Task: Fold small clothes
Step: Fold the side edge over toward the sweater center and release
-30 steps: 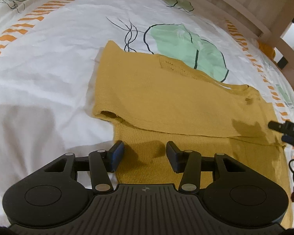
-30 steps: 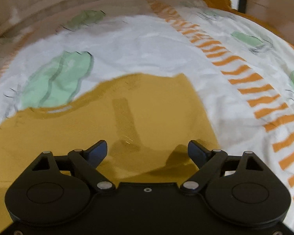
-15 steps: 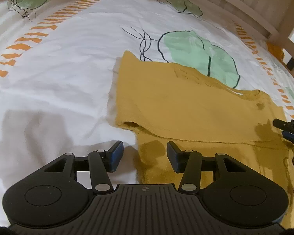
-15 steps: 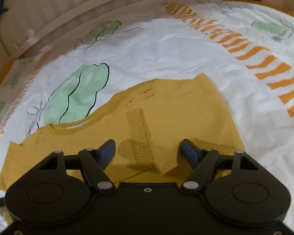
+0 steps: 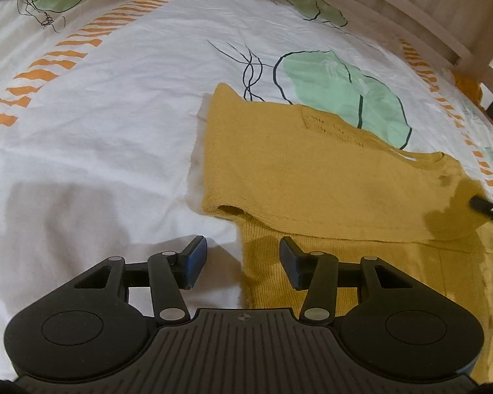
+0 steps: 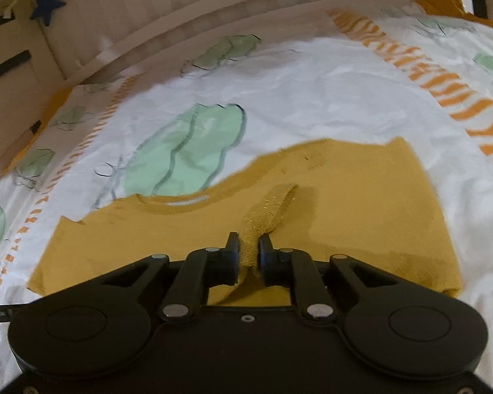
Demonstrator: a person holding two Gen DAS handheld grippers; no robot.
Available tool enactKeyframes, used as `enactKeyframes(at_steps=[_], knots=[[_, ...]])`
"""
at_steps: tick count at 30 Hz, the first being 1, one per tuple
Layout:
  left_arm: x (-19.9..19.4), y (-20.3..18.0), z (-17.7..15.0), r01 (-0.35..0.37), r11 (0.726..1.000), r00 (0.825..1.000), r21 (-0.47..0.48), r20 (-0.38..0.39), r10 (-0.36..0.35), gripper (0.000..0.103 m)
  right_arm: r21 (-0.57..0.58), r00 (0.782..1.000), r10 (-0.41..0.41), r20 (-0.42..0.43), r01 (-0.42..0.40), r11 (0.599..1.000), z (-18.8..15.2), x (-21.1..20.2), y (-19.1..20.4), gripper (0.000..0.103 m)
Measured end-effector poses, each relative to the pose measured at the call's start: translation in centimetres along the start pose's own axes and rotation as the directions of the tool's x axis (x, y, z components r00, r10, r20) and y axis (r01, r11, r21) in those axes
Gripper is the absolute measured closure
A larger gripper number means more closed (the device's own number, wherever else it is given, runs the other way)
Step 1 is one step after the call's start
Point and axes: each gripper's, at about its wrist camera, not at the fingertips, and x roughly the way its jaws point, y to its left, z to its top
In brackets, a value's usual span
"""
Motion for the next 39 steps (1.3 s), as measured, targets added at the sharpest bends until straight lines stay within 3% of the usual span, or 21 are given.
enactKeyframes(at_steps=[5, 8, 12, 21, 25, 27, 33, 35, 39], knots=[[0.1, 0.0, 0.0, -0.002, 1.0, 1.0, 0.003, 0.001, 0.002, 0.056, -0.053, 0.993, 0.035, 0.11, -0.029, 0.998, 2.2, -4.0, 1.8, 0.084], [0.2, -0.1, 0.0, -0.009, 1.0, 1.0, 0.009, 0.002, 0.009, 0.055, -0.058, 0.989, -0.026, 0.147, 0.035, 0.998, 3.0, -5.7, 0.9, 0.084], [0.4, -0.3, 0.0, -0.023, 1.0, 1.0, 0.019, 0.006, 0.023, 0.055, -0.028, 0.988, -0.144, 0.064, 0.146, 0.989, 2.7, -4.5, -1.6, 0.084], [-0.6, -1.1, 0.3, -0.047, 0.998, 0.998, 0.047, 0.047, 0.045, 0.055, -0.097, 0.973, -0.228, -0.049, 0.222, 0.97, 1.1, -2.2, -2.8, 0.082], [-1.6, -2.1, 0.9, -0.052, 0.996, 0.991, 0.076, 0.124, 0.042, 0.055, -0.09, 0.956, -0.268, -0.119, 0.258, 0.962, 0.5, -1.4, -3.9, 0.072], [-1.4, -2.5, 1.2, -0.052, 0.996, 0.989, 0.072, 0.142, 0.041, 0.055, -0.074, 0.949, -0.289, -0.126, 0.281, 0.957, 0.5, -1.6, -4.4, 0.071], [1.1, -3.0, 1.2, -0.084, 0.992, 0.993, 0.091, 0.092, 0.075, 0.054, -0.05, 0.923, -0.357, -0.14, 0.354, 0.934, 0.7, -2.6, -5.6, 0.06], [1.9, -2.7, 1.0, -0.088, 0.992, 0.994, 0.086, 0.073, 0.082, 0.053, -0.068, 0.917, -0.38, -0.125, 0.374, 0.925, 0.9, -2.7, -5.5, 0.048], [2.0, -1.8, 0.9, -0.065, 0.997, 0.996, 0.044, 0.069, 0.062, 0.047, -0.107, 0.923, -0.38, -0.063, 0.372, 0.922, 1.1, -3.1, -4.6, 0.037]])
